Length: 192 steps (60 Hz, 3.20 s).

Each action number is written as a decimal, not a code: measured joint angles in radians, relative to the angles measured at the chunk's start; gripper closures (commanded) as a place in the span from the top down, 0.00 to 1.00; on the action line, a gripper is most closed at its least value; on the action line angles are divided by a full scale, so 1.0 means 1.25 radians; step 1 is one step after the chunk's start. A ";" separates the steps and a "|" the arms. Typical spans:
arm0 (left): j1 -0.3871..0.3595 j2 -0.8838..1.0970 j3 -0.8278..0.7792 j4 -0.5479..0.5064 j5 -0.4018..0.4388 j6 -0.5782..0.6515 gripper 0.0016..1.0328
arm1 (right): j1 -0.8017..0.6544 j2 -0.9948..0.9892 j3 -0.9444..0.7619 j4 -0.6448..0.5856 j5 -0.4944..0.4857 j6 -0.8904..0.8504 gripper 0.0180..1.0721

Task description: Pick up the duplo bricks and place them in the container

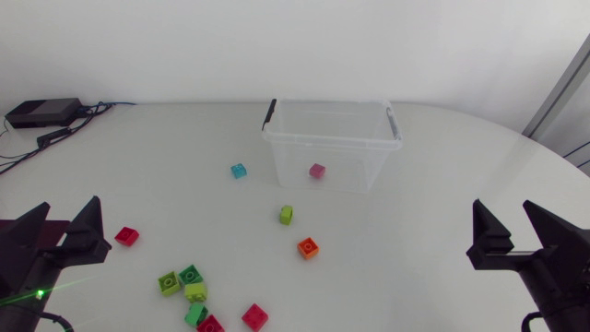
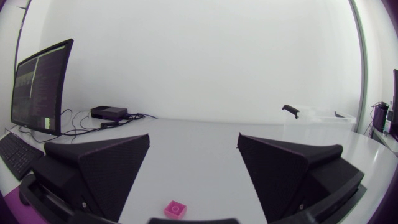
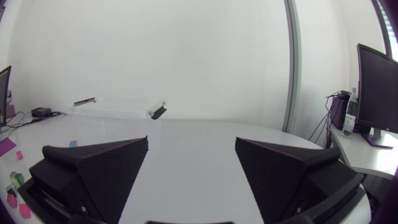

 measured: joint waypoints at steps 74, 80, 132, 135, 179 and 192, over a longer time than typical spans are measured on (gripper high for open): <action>-0.024 0.394 0.359 -0.201 0.006 -0.001 0.90 | 0.040 0.279 0.196 0.007 -0.004 0.001 0.96; -0.025 0.506 0.429 -0.283 0.013 -0.003 0.90 | 0.046 0.348 0.233 0.006 -0.006 0.004 0.96; 0.183 1.231 0.733 -0.555 0.143 0.368 0.90 | 0.115 0.755 0.444 -0.264 -0.051 -0.073 0.96; 0.183 1.245 0.733 -0.555 0.144 0.382 0.90 | 0.129 0.763 0.453 -0.291 -0.051 -0.112 0.96; 0.184 1.416 0.737 -0.471 0.209 0.473 0.30 | 0.322 0.803 0.454 -0.341 -0.051 -0.192 0.95; 0.184 1.404 0.736 -0.450 0.219 0.501 0.28 | 0.375 0.918 0.462 -0.316 -0.050 -0.178 0.92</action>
